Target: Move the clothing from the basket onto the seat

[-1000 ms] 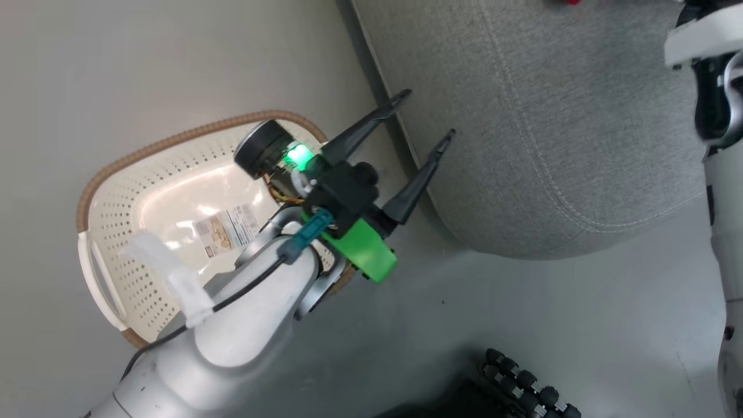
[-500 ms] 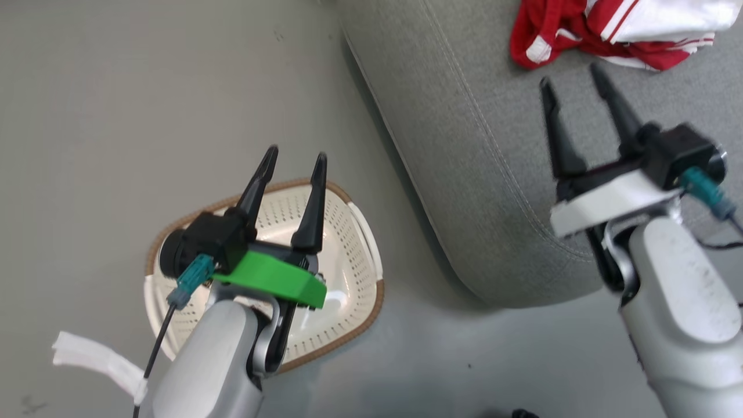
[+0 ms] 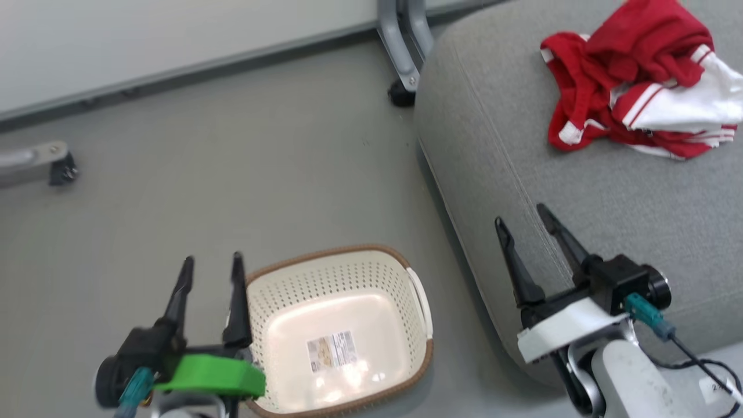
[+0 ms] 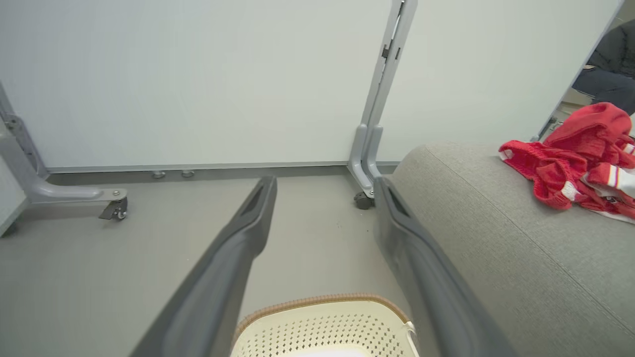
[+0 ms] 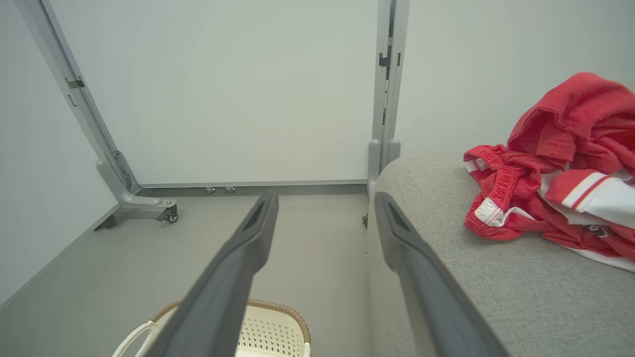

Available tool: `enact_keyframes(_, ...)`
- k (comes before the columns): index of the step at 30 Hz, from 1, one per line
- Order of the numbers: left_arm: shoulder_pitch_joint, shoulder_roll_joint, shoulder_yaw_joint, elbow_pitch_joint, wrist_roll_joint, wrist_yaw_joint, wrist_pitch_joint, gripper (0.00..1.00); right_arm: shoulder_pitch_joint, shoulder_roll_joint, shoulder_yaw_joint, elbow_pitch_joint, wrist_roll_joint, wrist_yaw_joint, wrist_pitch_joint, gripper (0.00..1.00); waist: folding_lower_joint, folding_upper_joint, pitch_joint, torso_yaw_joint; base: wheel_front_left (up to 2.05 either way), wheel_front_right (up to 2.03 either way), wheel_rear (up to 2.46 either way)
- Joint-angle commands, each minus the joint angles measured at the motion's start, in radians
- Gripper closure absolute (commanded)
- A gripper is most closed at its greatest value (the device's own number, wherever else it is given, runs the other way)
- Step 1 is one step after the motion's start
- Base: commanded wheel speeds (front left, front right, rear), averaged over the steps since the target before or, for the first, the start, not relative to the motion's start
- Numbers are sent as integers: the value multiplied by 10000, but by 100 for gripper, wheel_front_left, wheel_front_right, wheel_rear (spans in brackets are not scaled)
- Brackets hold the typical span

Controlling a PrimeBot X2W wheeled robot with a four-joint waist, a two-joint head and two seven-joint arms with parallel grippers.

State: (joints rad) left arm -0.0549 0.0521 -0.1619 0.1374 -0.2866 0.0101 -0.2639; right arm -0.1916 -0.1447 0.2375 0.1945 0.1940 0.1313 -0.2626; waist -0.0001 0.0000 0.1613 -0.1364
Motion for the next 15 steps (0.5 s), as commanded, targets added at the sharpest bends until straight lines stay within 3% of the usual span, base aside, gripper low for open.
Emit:
enact_keyframes(1,475,-6,256,-332,187,21,-3,0,355,89,-62,-207,-140,-10,-32,0,1,0,-1324,871,0,0,0)
enact_keyframes(8,1942,-10,874,-1572,203,-405,-3,0,1385,424,20,-972,-523,-10,-32,0,1,0,-1724,730,0,0,0)
enact_keyframes(15,2907,-6,1046,-1735,327,-674,-2,0,2136,428,146,-1113,-504,-10,-32,0,1,0,-2070,584,0,0,0)
